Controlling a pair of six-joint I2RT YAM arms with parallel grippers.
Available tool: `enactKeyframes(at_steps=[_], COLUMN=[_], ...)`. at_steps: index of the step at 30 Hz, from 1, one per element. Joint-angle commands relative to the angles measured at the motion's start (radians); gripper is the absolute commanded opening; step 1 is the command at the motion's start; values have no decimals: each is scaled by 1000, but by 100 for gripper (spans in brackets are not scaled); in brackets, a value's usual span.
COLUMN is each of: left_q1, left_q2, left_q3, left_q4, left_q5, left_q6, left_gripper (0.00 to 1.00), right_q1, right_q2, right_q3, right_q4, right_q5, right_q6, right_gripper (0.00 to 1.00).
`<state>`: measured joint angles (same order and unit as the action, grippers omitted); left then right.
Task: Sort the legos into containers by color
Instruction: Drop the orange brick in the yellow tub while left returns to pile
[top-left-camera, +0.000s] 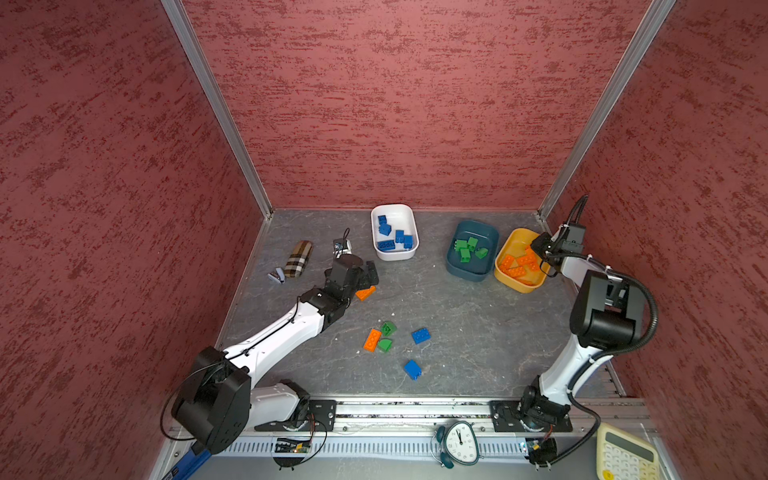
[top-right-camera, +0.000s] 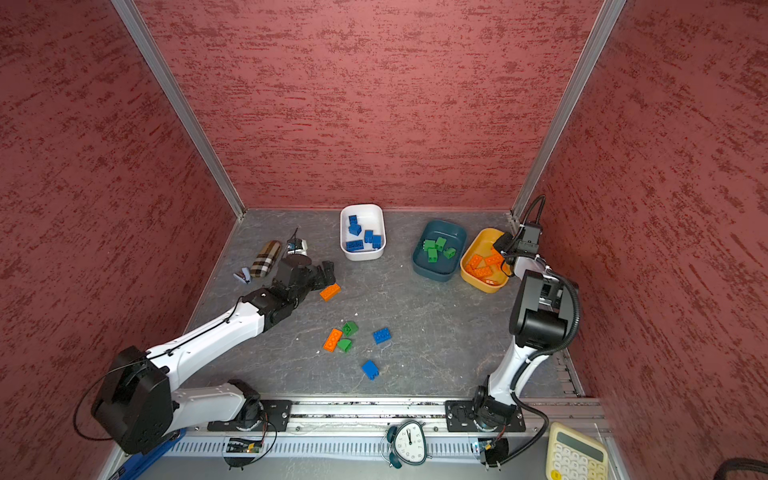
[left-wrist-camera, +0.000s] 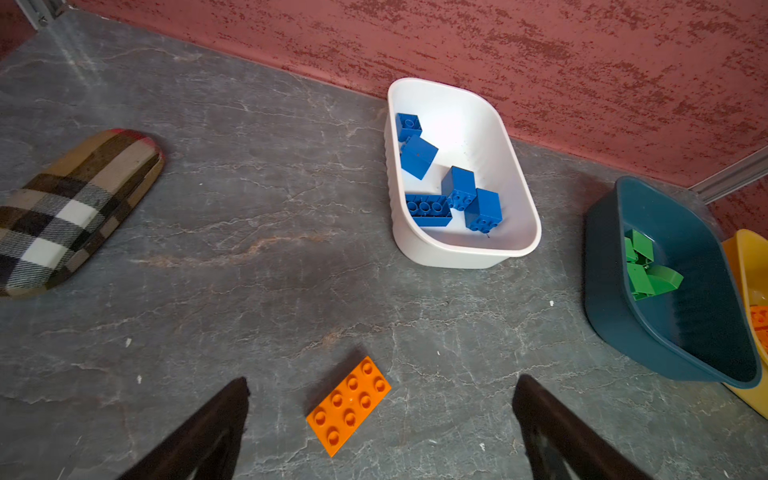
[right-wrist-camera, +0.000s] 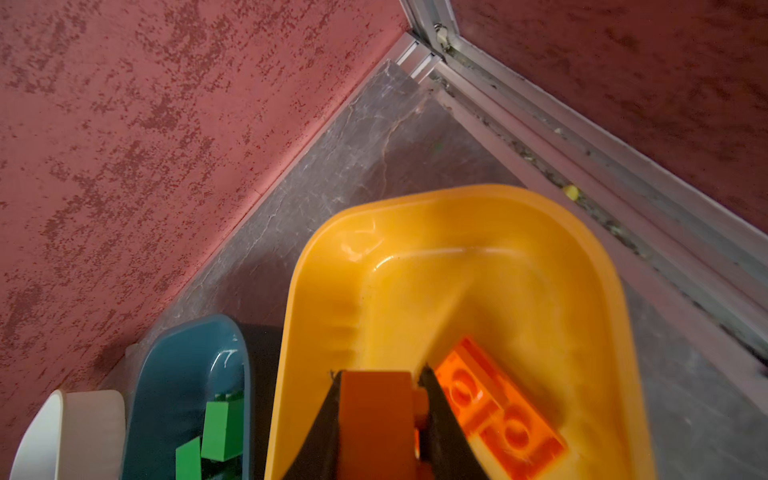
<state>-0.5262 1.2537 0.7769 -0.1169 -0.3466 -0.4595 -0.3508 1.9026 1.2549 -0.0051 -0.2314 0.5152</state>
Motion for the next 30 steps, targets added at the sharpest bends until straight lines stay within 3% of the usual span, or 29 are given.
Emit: enactKeyframes(at_steps=[1,7,15,19,21,30], left_q1=[12,51,59,59,58,58], left_q2=[-20,13,44,70,82,135], left_q3=[-11,4,15,43,49,78], left_q4=[-26,-78,-81,-125,-135,-220], left_q5=[-23,27,92,60,59,-9], left_q6=[-22,-55,-44,-65,-71,-178], left_gripper=[99,99,99,99,100,100], right_q1=[-2,2,13,27,37,191], right_q2=[53,133,56,-24,-75,-321], right_q3=[69,161,112,52,8,-244], right_q4=[-8,-13,-19,-21,-11,27], right_q5=[-61,-165,-133,-98,-94,-60], right_q6=[37,62,36,11,8,22], right_gripper=[13,41,68,79,99,99])
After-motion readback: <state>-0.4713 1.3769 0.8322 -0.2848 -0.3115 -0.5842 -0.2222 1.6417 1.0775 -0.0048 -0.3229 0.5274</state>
